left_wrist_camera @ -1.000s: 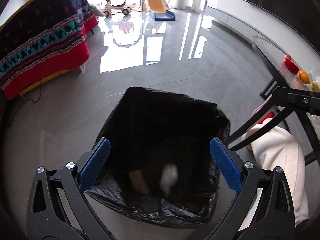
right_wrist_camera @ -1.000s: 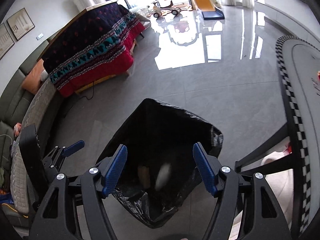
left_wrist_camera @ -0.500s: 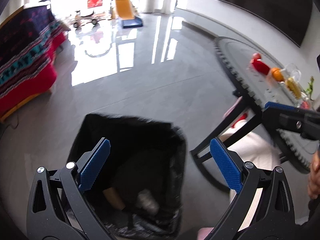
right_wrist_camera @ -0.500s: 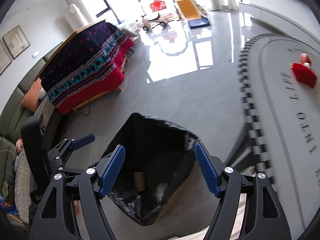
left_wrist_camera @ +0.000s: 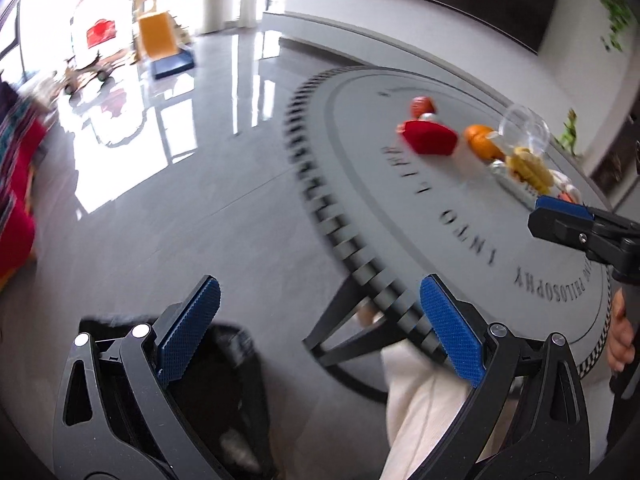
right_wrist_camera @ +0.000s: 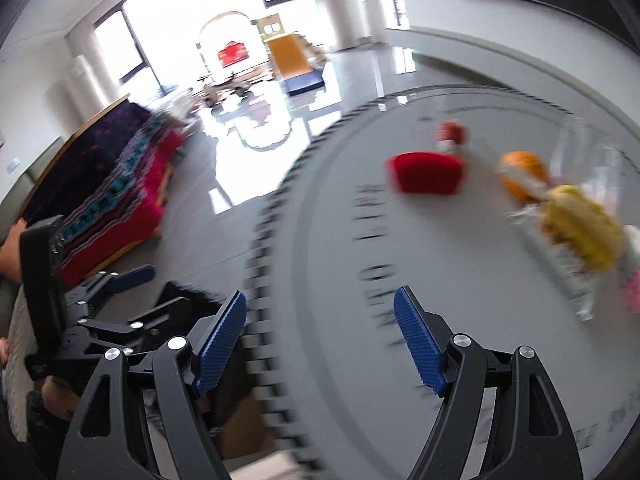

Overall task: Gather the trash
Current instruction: 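Return both open tools to the table, then grasp the red ping-pong paddle with the left tool while the right tool grasps the cookie packet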

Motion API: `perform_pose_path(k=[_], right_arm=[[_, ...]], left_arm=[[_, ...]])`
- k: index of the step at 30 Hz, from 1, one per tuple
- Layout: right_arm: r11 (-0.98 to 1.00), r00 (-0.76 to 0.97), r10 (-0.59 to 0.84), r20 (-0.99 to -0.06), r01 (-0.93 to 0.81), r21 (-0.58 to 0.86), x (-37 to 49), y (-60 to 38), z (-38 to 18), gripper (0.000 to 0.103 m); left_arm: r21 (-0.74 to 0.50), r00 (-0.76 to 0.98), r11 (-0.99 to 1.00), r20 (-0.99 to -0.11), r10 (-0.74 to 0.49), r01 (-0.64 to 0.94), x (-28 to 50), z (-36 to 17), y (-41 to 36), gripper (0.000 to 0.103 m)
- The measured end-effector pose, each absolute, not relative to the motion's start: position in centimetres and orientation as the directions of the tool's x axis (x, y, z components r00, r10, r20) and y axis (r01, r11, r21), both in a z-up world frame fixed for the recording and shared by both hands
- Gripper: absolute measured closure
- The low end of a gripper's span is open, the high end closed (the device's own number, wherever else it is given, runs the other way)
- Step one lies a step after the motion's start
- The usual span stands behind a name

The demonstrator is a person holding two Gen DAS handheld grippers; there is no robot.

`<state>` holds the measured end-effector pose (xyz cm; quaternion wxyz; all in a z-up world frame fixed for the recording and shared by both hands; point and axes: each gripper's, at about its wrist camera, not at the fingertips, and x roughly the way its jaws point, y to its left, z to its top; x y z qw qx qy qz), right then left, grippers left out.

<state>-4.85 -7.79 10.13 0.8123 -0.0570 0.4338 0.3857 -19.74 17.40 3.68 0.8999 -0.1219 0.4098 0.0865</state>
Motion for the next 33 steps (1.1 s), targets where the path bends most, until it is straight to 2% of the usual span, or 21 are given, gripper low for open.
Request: perform_pose_path(k=[11,16,24,26,28,29,33], right_arm=[[0.812,0.412,0.431,-0.803,-0.564,0.147,5.0,-15.4,7.6,0.026],[0.811,0.387,0.387,-0.837,-0.575,0.108,6.7,-15.5,5.5,0.026],[0.752,0.411,0.276,-0.869,-0.655,-0.071,7.4,-13.4,3.8,0.026],[0.744,0.415,0.270,-0.869,-0.662,-0.085,7.6,-13.0,3.4,0.032],[0.755,0.413,0.278,-0.867,-0.652,-0.068,7.9,-13.2,3.5,0.044],[0.766,0.422,0.272,-0.865,-0.638,-0.070,8.1,-13.4,3.6,0.058],[0.778,0.390,0.339,-0.856,-0.628,0.022,8.1,-14.1,4.0,0.065]], left_arm=[[-0.143,0.638,0.987,-0.768,-0.061,-0.078,-10.8,3.9,11.6,0.006],[-0.149,0.627,0.988,-0.774,-0.091,-0.040,-8.2,3.5,10.2,0.006],[-0.149,0.607,0.989,-0.787,-0.106,-0.020,-6.3,2.7,9.7,0.006],[-0.155,0.605,0.988,-0.789,-0.110,-0.022,-6.1,2.5,10.0,0.006],[-0.159,0.603,0.987,-0.790,-0.112,-0.026,-5.8,2.4,10.2,0.006],[-0.162,0.602,0.986,-0.791,-0.113,-0.027,-5.7,2.3,10.2,0.006],[-0.178,0.598,0.984,-0.792,-0.123,-0.033,-5.4,2.1,10.6,0.006]])
